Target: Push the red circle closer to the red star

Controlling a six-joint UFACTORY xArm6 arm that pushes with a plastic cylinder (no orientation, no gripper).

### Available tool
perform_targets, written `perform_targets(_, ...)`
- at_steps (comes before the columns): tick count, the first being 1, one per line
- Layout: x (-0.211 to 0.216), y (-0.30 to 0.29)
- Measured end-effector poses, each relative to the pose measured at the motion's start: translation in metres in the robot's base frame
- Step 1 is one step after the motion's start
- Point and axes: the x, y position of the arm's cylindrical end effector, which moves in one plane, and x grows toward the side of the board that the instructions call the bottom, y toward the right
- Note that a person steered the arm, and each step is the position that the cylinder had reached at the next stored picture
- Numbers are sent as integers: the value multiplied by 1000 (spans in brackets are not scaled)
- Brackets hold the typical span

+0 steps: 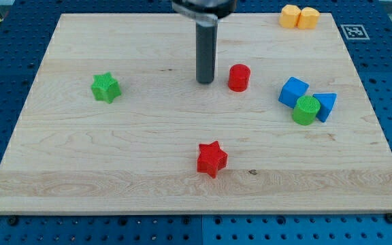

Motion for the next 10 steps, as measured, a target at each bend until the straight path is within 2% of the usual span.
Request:
perform_targets(1, -13, 30)
perform_targets(4, 8, 74)
perform_targets(10, 115, 68)
